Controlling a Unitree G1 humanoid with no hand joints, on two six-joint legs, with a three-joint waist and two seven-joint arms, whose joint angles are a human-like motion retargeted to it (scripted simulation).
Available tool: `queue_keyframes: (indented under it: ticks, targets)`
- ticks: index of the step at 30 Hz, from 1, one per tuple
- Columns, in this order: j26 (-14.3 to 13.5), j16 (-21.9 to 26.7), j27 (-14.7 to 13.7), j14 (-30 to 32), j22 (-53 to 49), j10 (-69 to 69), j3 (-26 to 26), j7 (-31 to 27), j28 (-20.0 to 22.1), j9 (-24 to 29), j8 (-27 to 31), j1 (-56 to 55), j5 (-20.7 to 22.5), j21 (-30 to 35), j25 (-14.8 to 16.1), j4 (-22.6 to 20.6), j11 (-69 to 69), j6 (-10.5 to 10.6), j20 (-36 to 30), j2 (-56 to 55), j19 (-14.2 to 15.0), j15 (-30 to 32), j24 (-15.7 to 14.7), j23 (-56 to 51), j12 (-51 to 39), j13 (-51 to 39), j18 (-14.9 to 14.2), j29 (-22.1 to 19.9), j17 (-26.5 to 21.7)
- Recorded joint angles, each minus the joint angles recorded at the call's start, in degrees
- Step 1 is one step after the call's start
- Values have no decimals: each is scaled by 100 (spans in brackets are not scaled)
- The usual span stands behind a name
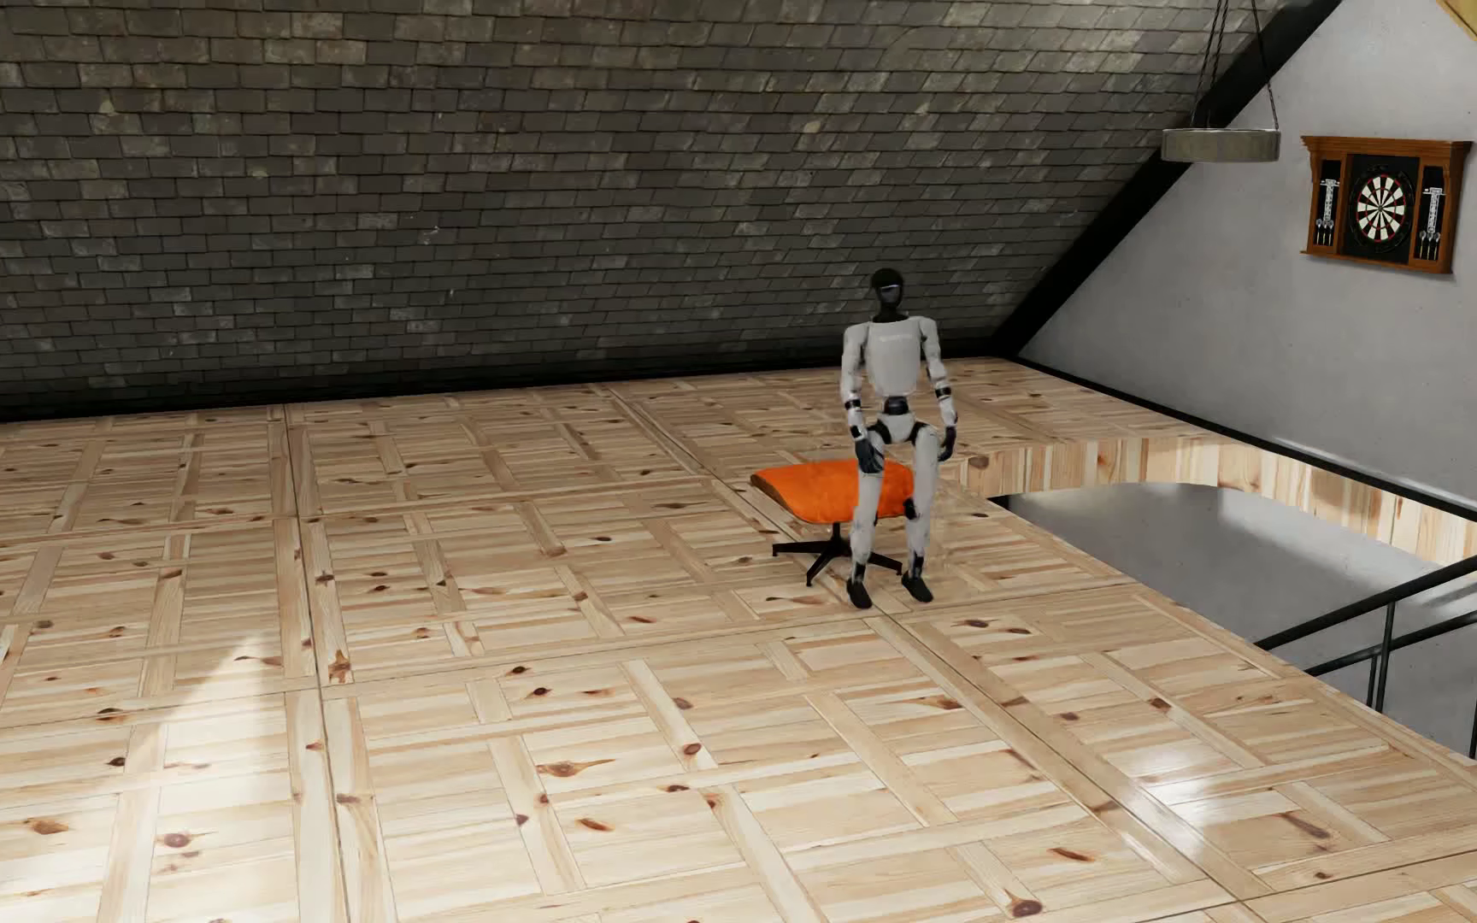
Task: Sit on the leather chair
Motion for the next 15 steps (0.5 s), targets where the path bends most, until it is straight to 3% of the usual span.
queue_keyframes:
  ticks: [1,2,3,4,6,9,11,15]
  targets:
    - [-44,-2,126,-5,-90,3,-19,14,58,23,7,-4,4,72,141,-8,5,14,-46,-13,-17,15,150,-52,-47,-98,15,-42,-171]
    - [24,161,188,-15,-123,3,-21,35,115,25,-15,22,-12,153,80,-2,22,9,-76,-5,12,11,66,-212,-109,-123,11,52,-401]
    - [-36,350,53,-7,-138,4,-15,48,-62,8,-31,1,-30,215,-126,12,19,0,-86,-19,38,14,37,-344,-191,-151,-22,216,-640]
    - [-136,543,-68,-11,-203,17,-18,66,-280,1,-50,-13,-25,216,-333,8,19,-7,-122,-22,29,11,222,-434,-259,-173,-23,312,-854]
    - [-233,803,-75,-11,-80,13,-14,73,-198,9,-73,39,-13,130,-400,-3,-3,-16,-185,52,14,2,405,-237,-330,-198,-9,263,-1090]
    - [-204,831,150,-16,750,-12,-12,79,683,-17,-120,86,-35,-63,-26,-12,0,-2,80,90,46,-24,102,437,-390,-216,-3,-346,-1123]
    - [-101,788,213,-24,1125,33,-15,77,1072,-44,-141,63,-34,-144,19,-21,-3,-2,204,119,33,-40,-171,641,-370,-170,3,-557,-1087]
    - [-225,785,77,-13,809,-26,-16,77,730,-76,-142,112,-35,-139,-138,-20,-4,9,143,130,30,-50,61,340,-151,16,-8,-316,-983]
